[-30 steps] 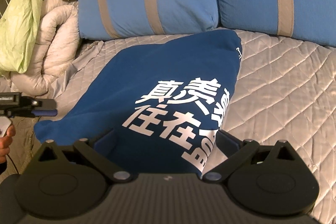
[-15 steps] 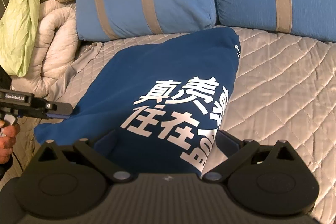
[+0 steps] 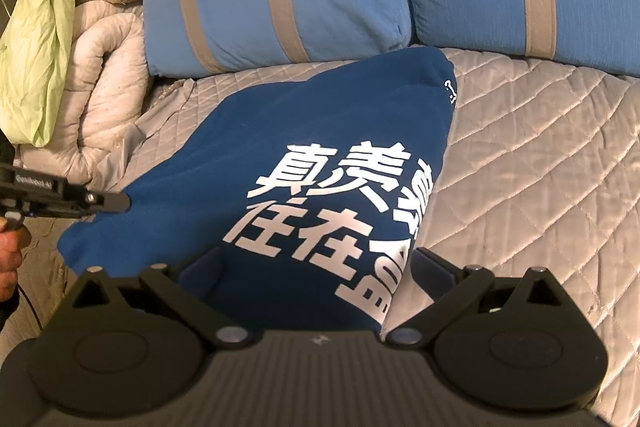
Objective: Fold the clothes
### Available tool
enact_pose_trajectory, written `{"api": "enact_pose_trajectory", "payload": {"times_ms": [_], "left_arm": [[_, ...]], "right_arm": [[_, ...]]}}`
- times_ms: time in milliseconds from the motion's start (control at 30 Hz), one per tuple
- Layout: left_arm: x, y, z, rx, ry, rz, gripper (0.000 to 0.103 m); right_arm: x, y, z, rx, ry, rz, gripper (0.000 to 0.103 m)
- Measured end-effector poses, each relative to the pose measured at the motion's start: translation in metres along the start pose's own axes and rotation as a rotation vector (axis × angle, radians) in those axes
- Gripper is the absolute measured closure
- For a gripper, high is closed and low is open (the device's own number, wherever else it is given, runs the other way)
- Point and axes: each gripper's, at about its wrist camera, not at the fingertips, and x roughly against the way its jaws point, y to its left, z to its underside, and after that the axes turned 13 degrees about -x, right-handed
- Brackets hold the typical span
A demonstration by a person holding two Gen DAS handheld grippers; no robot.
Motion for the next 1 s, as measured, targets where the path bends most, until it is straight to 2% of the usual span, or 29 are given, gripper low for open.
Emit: {"api": "enact_pose_trajectory", "payload": {"times_ms": [200, 267, 333, 400, 467, 633, 767, 900, 1000], "left_arm": [[-0.003, -0.001, 0.004, -0.018, -0.001, -0.025, 0.092], [0.001, 0.001, 0.003, -0.015, -0.009, -0.016, 0.086], [0.005, 0.004, 0.001, -0.012, -0.017, -0.006, 0.071], [0.009, 0.006, -0.001, -0.010, -0.026, 0.003, 0.040], [0.012, 0.007, -0.004, -0.021, -0.030, -0.018, 0.029], [-0.006, 0.018, -0.006, 0.013, 0.040, 0.014, 0.028], [-0.027, 0.031, -0.001, 0.076, 0.087, 0.074, 0.028], [-0.042, 0.049, 0.009, 0.173, 0.087, 0.161, 0.017], [-0.042, 0.058, 0.013, 0.218, 0.060, 0.225, 0.014]], "right_arm": [[0.000, -0.001, 0.000, -0.005, 0.005, 0.003, 0.000], [0.000, -0.001, 0.000, -0.005, 0.005, 0.001, 0.000], [0.001, -0.001, 0.000, -0.003, 0.006, -0.003, 0.000], [0.000, 0.001, 0.000, -0.001, 0.008, -0.005, 0.000], [0.000, 0.002, 0.000, 0.001, 0.011, -0.007, 0.000], [0.000, 0.002, 0.000, -0.004, 0.012, -0.003, 0.000], [-0.001, 0.001, 0.000, -0.013, 0.015, -0.001, 0.000], [-0.001, 0.000, 0.000, -0.019, 0.016, 0.001, 0.000], [-0.002, 0.000, 0.000, -0.026, 0.019, 0.001, 0.000]]}}
